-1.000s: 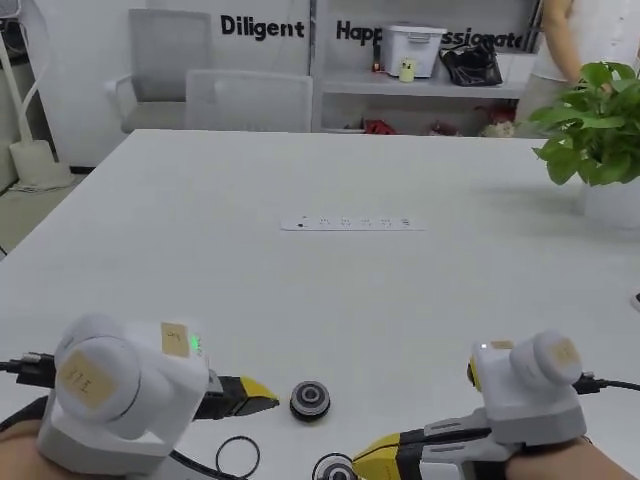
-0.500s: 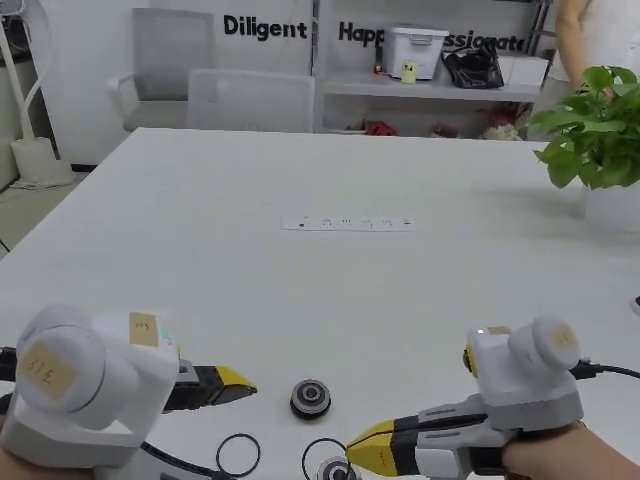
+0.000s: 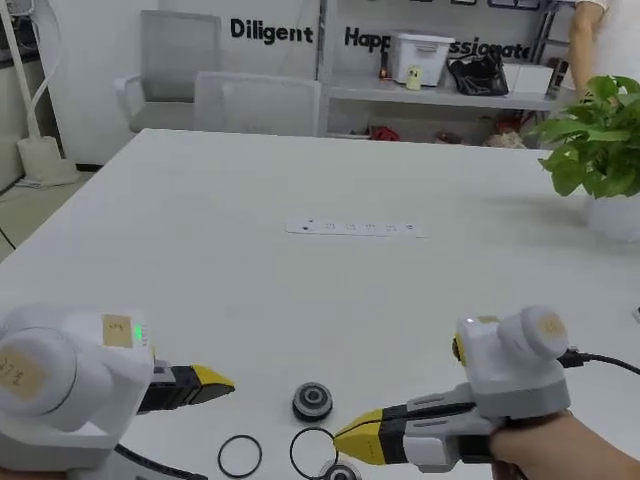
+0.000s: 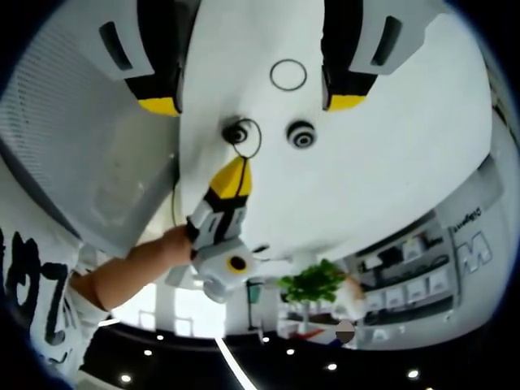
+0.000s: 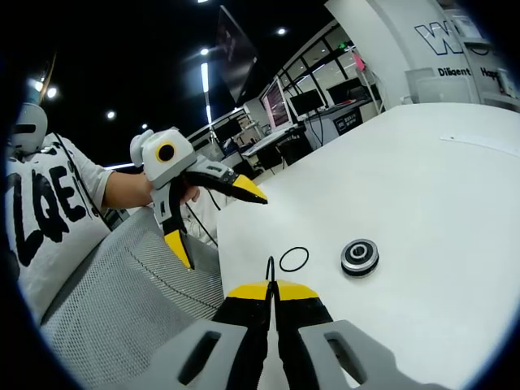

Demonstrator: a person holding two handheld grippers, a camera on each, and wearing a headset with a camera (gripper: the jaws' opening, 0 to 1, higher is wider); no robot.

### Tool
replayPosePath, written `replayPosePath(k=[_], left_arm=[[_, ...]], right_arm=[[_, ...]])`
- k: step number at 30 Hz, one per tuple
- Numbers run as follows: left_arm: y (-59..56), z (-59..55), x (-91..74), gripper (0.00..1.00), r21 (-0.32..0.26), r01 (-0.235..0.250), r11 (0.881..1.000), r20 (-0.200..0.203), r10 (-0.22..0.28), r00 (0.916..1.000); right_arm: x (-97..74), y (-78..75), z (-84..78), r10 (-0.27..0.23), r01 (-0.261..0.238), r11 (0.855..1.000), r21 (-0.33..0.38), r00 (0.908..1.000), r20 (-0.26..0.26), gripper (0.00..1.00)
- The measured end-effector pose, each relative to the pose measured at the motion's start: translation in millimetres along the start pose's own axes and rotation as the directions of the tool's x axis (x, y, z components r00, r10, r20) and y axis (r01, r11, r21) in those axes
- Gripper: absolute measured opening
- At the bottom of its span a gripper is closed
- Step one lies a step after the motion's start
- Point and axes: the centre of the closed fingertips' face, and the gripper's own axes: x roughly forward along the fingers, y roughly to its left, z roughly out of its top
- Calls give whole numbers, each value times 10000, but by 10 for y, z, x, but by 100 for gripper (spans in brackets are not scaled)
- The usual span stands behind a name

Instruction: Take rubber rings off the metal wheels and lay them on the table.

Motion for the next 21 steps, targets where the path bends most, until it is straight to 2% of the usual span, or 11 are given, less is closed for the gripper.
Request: replayPosePath(k=[21], left_arm=[[136,-65,-159,74,-245,-505,9984,30,506,9987]], right_arm=[[159,-34,108,85,-88,9997,-214,9998,-179,0]])
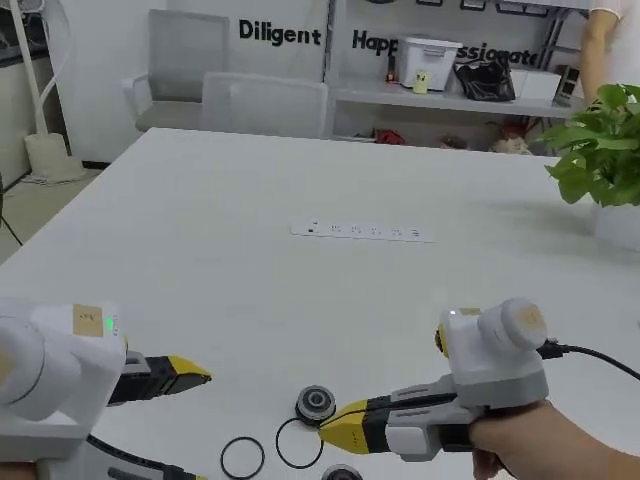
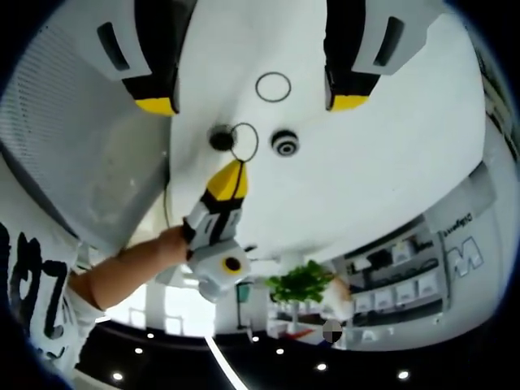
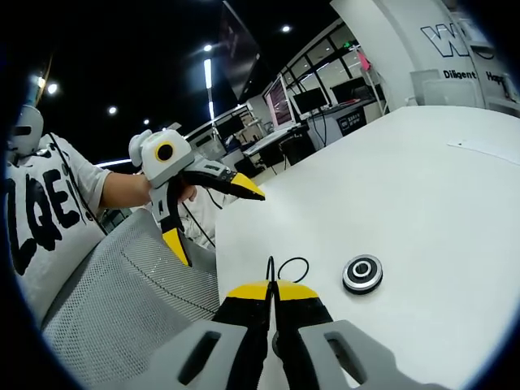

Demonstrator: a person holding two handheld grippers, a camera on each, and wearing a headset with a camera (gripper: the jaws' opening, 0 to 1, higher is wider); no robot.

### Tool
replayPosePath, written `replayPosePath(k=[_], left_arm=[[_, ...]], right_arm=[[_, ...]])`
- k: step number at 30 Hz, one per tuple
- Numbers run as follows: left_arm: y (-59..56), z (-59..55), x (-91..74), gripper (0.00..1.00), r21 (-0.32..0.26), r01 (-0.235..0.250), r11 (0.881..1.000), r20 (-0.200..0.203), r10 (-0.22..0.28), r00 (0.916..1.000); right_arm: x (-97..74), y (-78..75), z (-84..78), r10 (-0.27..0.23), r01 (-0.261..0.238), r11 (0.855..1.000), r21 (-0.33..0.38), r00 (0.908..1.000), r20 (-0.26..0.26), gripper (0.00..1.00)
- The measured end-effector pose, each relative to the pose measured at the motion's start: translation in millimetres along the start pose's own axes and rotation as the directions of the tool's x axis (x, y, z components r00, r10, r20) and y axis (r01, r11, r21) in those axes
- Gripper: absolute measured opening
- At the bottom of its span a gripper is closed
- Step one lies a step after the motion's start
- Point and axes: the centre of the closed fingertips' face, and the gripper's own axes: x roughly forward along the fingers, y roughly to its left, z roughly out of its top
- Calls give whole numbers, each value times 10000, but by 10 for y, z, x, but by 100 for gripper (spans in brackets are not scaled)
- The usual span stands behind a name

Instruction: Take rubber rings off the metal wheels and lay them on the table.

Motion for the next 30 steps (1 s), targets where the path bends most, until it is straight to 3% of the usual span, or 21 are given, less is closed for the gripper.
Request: replayPosePath(k=[15,30], left_arm=[[58,-52,-66,75,-142,-209,9997,-28,209,9998],[90,-100,-81,75,-277,-253,9993,-40,252,9997]], right_arm=[[167,12,29,174,-178,9997,-161,9995,-260,0],[315,-41,-62,226,-231,9997,-76,9975,-665,0]])
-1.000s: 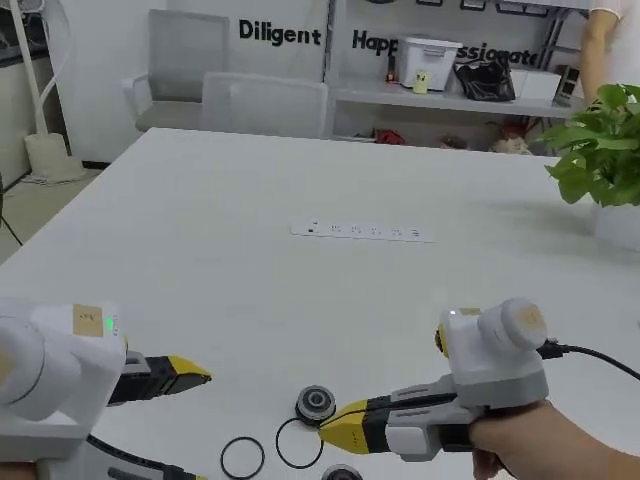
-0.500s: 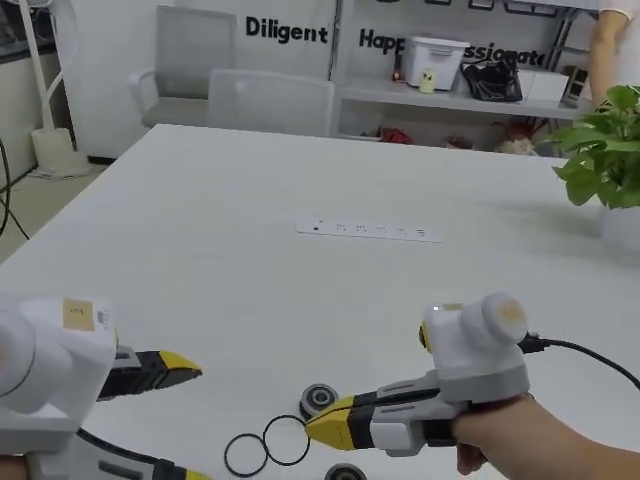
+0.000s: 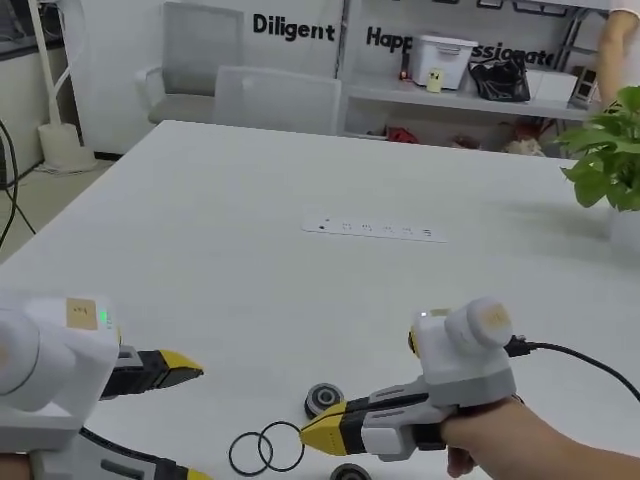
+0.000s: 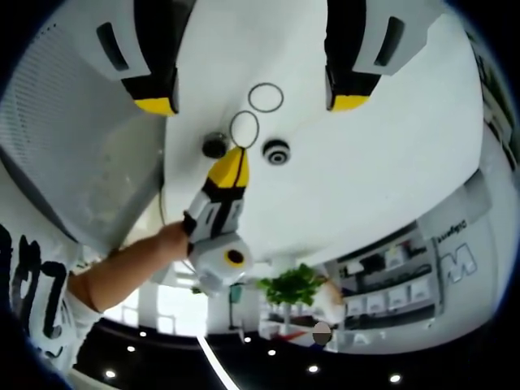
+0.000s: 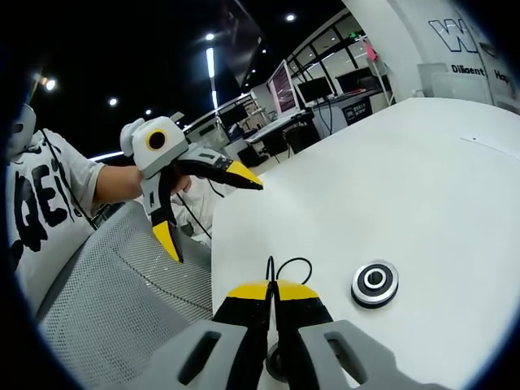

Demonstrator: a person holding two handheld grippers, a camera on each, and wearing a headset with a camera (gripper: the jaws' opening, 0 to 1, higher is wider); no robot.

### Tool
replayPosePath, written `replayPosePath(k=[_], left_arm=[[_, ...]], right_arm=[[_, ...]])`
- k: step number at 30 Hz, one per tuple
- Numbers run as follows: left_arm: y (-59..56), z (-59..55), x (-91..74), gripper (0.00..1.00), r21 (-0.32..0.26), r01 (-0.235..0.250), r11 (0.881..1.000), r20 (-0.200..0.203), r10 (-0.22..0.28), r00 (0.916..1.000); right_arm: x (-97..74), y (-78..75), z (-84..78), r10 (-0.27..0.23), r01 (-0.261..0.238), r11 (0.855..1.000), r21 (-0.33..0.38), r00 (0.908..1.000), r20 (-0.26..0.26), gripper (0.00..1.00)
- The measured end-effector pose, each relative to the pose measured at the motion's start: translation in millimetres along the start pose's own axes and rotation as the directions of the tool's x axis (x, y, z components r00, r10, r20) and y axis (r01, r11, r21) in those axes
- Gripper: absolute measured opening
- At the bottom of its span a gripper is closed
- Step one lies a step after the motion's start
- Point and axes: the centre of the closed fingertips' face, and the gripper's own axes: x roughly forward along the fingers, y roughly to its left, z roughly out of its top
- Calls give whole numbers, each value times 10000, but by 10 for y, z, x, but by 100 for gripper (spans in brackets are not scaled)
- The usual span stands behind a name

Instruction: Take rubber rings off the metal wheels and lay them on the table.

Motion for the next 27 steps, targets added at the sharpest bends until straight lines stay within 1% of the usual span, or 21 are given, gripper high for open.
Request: replayPosePath(k=[11,27], left_arm=[[11,-51,-13,75,-81,-43,10000,-49,43,10000],[14,-94,-7,75,-210,-53,9998,-125,50,9999]], right_arm=[[107,1,-75,117,-118,9999,-21,9993,-368,0],[211,-32,-211,79,-85,9999,-76,9964,-848,0]])
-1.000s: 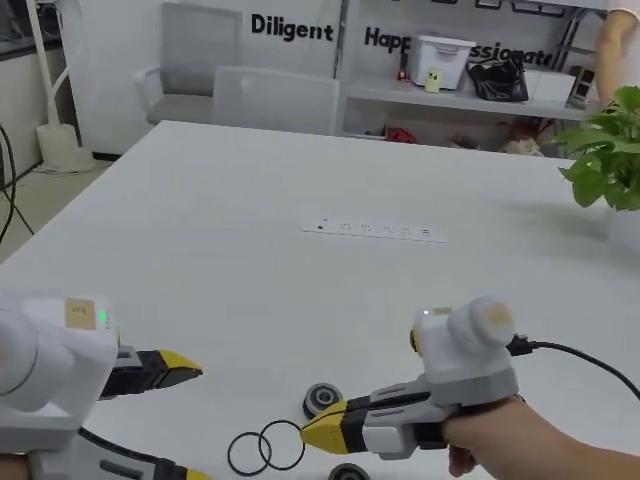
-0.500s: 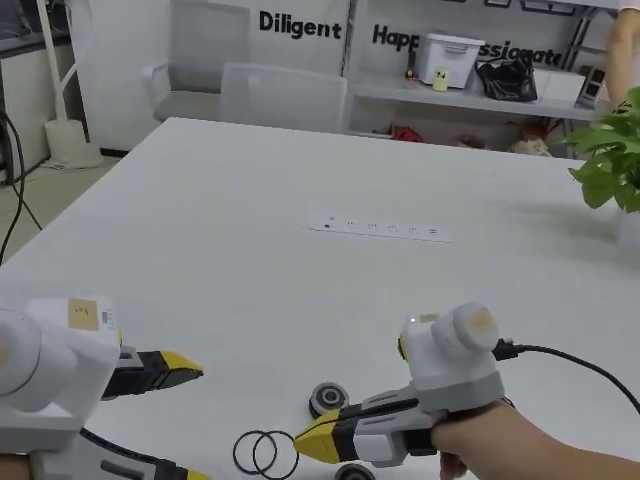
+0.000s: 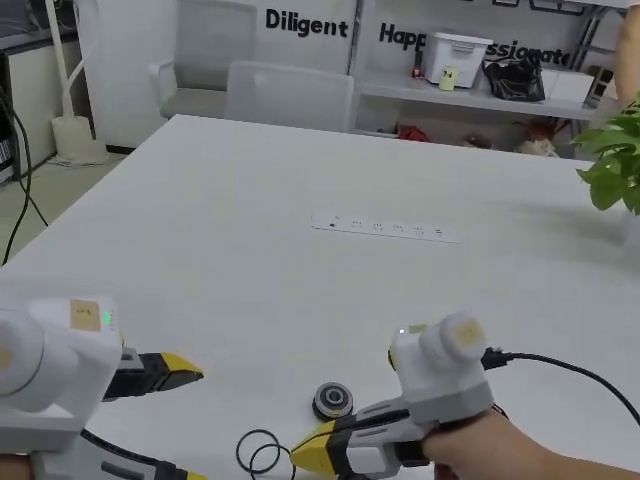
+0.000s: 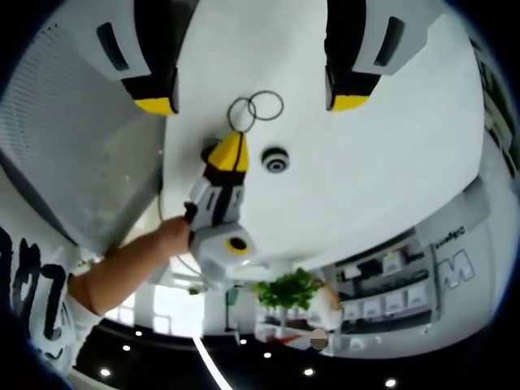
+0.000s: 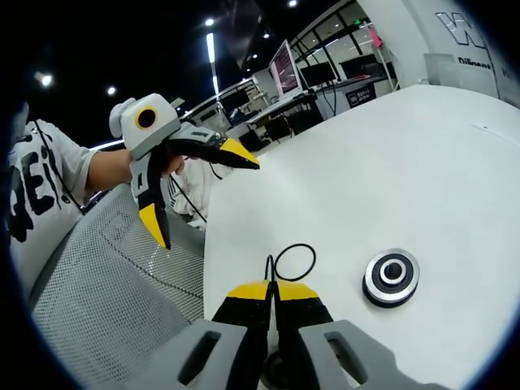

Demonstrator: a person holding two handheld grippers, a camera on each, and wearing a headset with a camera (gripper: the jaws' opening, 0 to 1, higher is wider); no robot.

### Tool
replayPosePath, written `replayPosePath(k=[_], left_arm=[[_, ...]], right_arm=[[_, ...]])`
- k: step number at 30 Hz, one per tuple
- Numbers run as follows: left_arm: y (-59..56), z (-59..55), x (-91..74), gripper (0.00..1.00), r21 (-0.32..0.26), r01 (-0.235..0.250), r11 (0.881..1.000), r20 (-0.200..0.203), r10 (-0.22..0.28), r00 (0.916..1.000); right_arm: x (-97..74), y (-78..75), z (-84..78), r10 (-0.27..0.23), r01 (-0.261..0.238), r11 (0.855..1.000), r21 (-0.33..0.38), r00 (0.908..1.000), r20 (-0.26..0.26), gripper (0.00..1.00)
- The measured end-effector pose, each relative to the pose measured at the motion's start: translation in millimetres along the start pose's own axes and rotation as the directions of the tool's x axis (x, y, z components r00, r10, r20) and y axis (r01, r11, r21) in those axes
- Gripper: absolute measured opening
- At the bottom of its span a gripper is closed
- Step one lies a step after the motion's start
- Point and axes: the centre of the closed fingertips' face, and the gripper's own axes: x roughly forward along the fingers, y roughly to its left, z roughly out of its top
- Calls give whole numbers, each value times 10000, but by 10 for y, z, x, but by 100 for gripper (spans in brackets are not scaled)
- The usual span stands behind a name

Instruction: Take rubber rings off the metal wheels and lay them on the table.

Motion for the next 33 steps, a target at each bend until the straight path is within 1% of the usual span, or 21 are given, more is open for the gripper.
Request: replayPosePath(k=[5,11,16,22,33], left_arm=[[5,7,12,75,-32,4,10000,31,-4,10000],[2,-16,24,74,-58,24,10000,-45,-24,10000],[-10,-17,34,74,-53,57,10000,-75,-57,10000],[-18,5,40,75,-39,60,10000,-62,-60,10000],[-10,6,23,75,-19,-6,10000,-67,5,10000]], right_arm=[[1,-27,-28,-106,106,9999,57,9999,-52,0],[-5,-74,-56,-271,271,9996,49,9996,-63,0],[-5,-84,-65,-322,322,9995,36,9995,-34,0],[-11,-98,-69,-371,371,9993,-1,9993,-30,0],[-21,-114,-51,-522,522,9986,-69,9986,73,7]])
